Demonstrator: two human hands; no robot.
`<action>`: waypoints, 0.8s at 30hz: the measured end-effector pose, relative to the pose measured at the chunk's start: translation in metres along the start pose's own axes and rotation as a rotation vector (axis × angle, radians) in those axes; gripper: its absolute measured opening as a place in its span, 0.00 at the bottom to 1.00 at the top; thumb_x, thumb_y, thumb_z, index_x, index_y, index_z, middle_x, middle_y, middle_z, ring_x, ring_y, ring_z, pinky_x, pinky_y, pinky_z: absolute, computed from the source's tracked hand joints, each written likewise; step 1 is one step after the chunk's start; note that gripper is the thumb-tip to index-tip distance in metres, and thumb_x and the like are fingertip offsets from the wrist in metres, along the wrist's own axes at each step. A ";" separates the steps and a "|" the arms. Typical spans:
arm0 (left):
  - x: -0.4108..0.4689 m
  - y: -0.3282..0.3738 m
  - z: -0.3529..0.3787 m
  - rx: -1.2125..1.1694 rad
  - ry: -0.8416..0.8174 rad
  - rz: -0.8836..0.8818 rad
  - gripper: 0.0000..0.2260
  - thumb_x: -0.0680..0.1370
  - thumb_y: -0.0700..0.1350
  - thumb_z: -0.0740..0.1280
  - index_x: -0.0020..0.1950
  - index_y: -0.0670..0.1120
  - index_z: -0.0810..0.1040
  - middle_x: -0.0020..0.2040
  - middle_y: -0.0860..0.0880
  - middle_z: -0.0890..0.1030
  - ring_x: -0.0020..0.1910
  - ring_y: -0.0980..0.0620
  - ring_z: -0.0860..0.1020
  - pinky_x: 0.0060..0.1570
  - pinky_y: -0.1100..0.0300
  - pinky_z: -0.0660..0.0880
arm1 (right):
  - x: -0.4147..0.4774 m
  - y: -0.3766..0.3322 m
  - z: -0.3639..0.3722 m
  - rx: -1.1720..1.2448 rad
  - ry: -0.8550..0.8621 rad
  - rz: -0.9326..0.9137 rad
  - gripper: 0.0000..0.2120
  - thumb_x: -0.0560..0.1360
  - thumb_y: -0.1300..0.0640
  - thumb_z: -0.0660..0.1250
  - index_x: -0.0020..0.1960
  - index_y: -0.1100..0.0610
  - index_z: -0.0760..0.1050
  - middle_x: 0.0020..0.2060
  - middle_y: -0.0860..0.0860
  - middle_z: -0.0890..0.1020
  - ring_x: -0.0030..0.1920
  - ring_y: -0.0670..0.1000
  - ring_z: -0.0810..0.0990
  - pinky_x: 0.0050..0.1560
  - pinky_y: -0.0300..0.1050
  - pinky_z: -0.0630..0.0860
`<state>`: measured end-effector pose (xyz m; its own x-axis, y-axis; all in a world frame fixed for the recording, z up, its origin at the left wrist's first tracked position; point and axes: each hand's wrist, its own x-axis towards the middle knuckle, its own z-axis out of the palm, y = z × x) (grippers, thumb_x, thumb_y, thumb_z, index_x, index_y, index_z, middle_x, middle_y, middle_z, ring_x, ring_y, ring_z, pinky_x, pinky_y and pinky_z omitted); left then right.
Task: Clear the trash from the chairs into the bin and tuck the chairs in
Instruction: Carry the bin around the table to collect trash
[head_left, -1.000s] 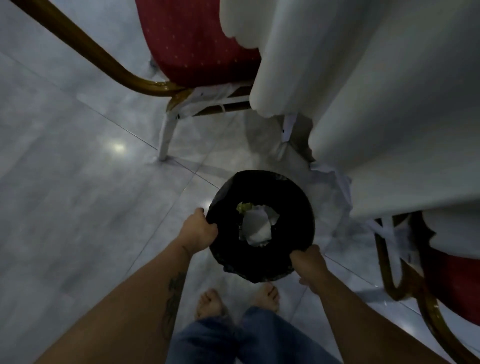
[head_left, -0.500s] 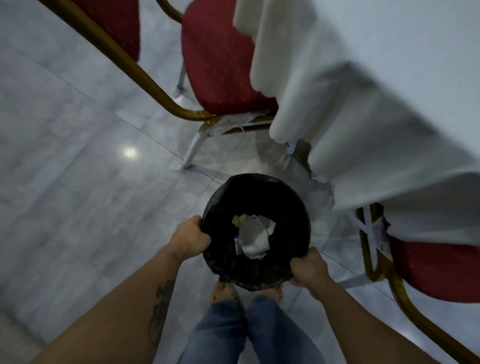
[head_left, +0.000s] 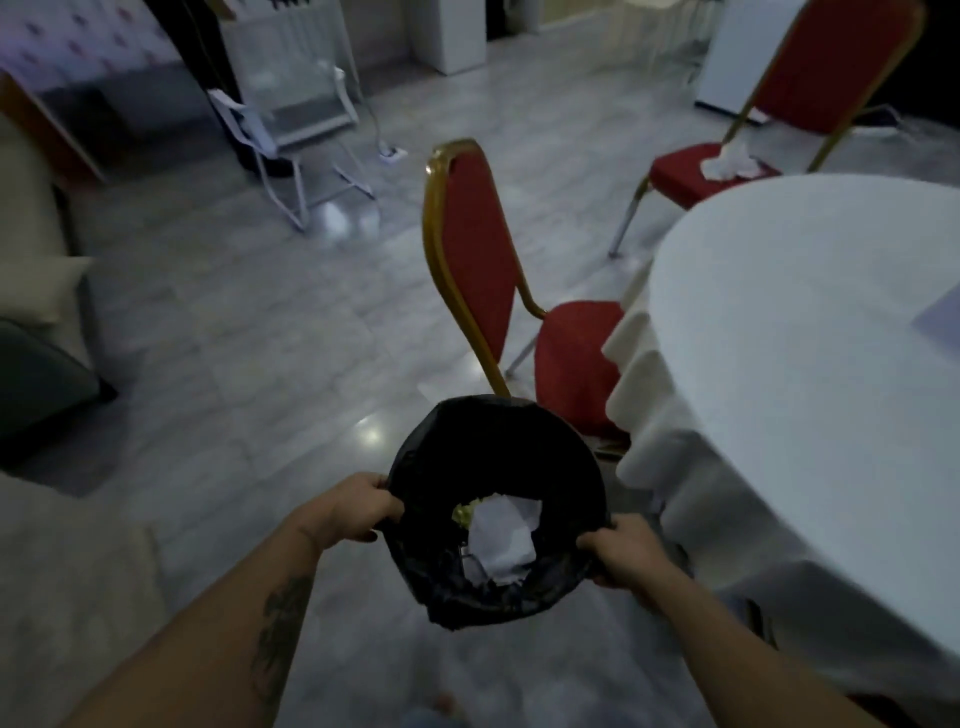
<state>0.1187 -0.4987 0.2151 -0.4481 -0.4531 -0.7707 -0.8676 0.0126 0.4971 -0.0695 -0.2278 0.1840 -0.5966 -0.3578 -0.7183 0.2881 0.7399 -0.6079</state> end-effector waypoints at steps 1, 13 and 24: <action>-0.010 0.000 -0.012 -0.021 0.032 0.006 0.10 0.74 0.39 0.66 0.55 0.45 0.79 0.47 0.45 0.81 0.43 0.49 0.78 0.44 0.57 0.75 | -0.005 -0.017 0.005 -0.010 -0.018 -0.031 0.09 0.74 0.68 0.65 0.38 0.61 0.69 0.32 0.59 0.73 0.29 0.54 0.73 0.27 0.42 0.71; -0.005 -0.035 -0.223 -0.433 0.334 0.109 0.14 0.75 0.45 0.68 0.58 0.44 0.71 0.53 0.44 0.81 0.47 0.46 0.81 0.51 0.49 0.79 | 0.017 -0.241 0.142 -0.025 -0.121 -0.283 0.09 0.77 0.69 0.61 0.55 0.69 0.76 0.45 0.67 0.81 0.43 0.63 0.83 0.43 0.57 0.84; 0.057 0.005 -0.416 -0.398 0.244 0.090 0.14 0.77 0.31 0.54 0.59 0.41 0.72 0.45 0.42 0.76 0.39 0.45 0.75 0.35 0.53 0.74 | 0.072 -0.414 0.240 -0.017 0.002 -0.394 0.08 0.76 0.67 0.64 0.52 0.70 0.76 0.42 0.68 0.82 0.38 0.62 0.84 0.35 0.50 0.83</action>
<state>0.1779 -0.8955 0.3395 -0.4122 -0.6628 -0.6252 -0.6562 -0.2600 0.7083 -0.0517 -0.6970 0.3029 -0.6609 -0.6148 -0.4304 0.0246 0.5554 -0.8312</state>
